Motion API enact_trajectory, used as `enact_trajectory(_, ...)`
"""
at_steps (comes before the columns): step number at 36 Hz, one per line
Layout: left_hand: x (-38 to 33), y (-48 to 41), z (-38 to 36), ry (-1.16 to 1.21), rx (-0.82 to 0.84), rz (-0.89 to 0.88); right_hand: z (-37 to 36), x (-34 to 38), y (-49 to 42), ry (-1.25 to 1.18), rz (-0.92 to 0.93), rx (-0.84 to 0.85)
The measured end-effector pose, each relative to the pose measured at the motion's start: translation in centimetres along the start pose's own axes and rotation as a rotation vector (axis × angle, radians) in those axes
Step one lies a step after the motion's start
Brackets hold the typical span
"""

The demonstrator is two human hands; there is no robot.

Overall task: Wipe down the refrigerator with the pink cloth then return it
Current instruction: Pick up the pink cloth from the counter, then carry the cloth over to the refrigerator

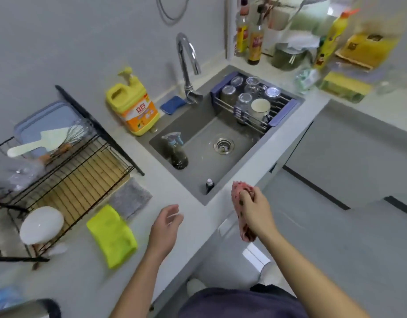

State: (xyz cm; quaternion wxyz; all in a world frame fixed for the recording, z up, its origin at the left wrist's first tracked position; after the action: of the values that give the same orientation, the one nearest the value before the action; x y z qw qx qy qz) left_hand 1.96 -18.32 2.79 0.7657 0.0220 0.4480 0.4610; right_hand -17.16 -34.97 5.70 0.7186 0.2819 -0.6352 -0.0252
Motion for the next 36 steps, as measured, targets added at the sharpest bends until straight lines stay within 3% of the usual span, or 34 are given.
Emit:
enact_trajectory(6,-9.5,0.4,-7.8,0.075,0.142,-0.092,11.3,1.7,-0.3,-0.164,0.031,-0.199)
enact_trajectory(18,-23.9,2.6,-21.2,0.005,0.411,-0.301,29.9,1.0,0.2,-0.131,0.041,-0.518)
enact_trajectory(36,-36.4,-4.8,-34.9,-0.293,0.801,-0.401,38.8,-0.6,-1.3,-0.391,-0.069,-0.993)
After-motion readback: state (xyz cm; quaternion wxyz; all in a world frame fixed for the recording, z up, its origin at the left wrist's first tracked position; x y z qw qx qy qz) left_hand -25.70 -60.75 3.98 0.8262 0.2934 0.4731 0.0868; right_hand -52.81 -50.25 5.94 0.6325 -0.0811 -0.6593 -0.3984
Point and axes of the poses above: each hand's wrist, its own y-axis away from the middle knuckle, its own z-axis out of the back of the hand, x = y × z, the point moved 1 cm from there along -y, towards the middle knuckle, and after that the axes turned 15 degrees about -y, right-handed, at the moved point
